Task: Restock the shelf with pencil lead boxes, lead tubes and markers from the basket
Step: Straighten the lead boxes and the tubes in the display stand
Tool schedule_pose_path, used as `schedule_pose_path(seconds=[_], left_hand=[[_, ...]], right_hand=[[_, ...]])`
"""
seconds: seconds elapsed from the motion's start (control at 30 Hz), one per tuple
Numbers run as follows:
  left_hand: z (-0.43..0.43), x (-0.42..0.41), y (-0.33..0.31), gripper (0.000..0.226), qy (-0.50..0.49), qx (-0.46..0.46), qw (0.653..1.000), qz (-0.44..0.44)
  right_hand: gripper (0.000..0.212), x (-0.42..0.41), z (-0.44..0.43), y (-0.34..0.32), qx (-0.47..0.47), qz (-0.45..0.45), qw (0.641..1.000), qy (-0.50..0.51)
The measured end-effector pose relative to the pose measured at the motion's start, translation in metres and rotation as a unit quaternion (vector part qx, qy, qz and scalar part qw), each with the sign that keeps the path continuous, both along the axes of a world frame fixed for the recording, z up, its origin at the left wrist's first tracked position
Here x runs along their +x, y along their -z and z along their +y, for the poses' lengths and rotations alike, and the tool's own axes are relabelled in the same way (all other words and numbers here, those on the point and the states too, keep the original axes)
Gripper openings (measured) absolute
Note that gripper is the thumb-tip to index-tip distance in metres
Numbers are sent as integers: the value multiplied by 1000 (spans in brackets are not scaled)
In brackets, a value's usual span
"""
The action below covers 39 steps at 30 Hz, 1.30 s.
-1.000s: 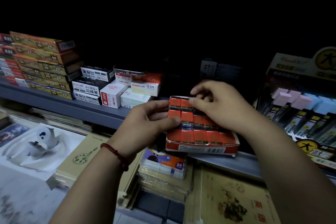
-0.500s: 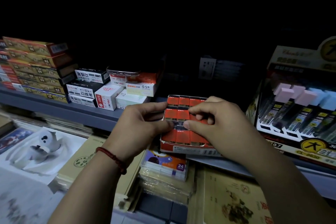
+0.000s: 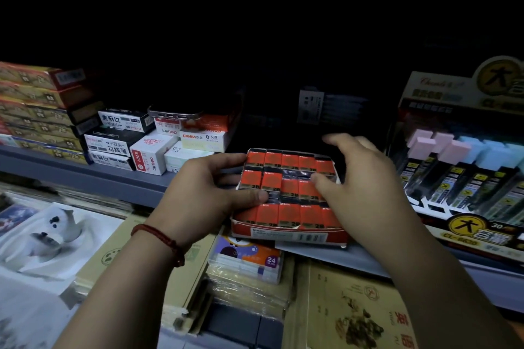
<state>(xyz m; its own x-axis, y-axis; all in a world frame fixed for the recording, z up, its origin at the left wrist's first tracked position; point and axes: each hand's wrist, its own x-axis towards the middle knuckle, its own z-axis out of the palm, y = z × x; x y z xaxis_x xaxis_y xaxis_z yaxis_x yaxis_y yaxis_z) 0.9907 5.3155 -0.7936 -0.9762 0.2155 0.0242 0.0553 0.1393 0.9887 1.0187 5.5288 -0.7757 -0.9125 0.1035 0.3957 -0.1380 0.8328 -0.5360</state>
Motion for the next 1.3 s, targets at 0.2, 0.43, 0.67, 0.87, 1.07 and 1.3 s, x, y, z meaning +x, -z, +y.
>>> schedule_pose_path(seconds=[0.2, 0.43, 0.67, 0.87, 1.07, 1.3], left_hand=[[-4, 0, -4, 56, 43, 9, 999, -16], [-4, -1, -6, 57, 50, 36, 997, -40], [-2, -5, -2, 61, -3, 36, 999, -36], [2, -11, 4, 64, -66, 31, 997, -24], [5, -9, 1, 65, -72, 42, 996, -28], [-11, 20, -3, 55, -58, 14, 998, -7]], right_hand=[[60, -10, -1, -1, -15, -87, 996, 28], [49, -20, -2, -1, -26, -96, 994, 47], [39, -20, -2, -2, -25, -103, 993, 48], [28, -26, -2, 2, -43, -100, 993, 54], [35, -28, -2, 3, -88, -94, 991, 43], [61, 10, 0, 0, -188, -132, 973, -19]])
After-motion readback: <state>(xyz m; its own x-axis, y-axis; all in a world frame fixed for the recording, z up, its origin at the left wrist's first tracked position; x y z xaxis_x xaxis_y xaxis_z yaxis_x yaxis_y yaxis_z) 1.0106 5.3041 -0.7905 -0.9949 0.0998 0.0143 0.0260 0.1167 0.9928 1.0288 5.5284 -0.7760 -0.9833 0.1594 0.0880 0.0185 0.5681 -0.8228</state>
